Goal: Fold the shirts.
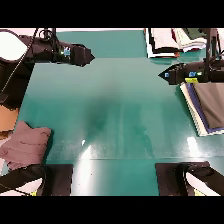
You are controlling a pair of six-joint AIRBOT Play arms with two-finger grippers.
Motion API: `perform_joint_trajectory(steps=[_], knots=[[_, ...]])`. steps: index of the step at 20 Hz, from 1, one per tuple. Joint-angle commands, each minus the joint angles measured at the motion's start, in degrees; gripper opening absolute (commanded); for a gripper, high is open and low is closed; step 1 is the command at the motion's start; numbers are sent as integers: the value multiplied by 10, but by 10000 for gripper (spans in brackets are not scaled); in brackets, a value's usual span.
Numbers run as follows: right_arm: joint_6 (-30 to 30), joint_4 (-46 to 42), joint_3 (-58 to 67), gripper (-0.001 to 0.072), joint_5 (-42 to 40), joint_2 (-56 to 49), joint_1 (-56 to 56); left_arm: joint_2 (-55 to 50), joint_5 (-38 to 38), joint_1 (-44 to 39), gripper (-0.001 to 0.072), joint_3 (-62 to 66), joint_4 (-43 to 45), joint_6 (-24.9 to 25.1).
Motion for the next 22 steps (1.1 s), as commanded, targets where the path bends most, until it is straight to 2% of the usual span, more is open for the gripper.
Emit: perform_joint_trajectory(steps=[1,11,14,18,22], knots=[[0,0,0,21,1,0,1,0,0,1,28,0,0,0],[0,1,0,21,2,0,1,0,1,1,28,0,0,-1],[0,1,0,21,9,0,1,1,46,3,28,3,1,-7],[0,0,0,21,25,0,1,62,-93,80,27,-17,38,-12],[0,0,0,21,26,0,1,201,-176,171,28,-181,99,-16]])
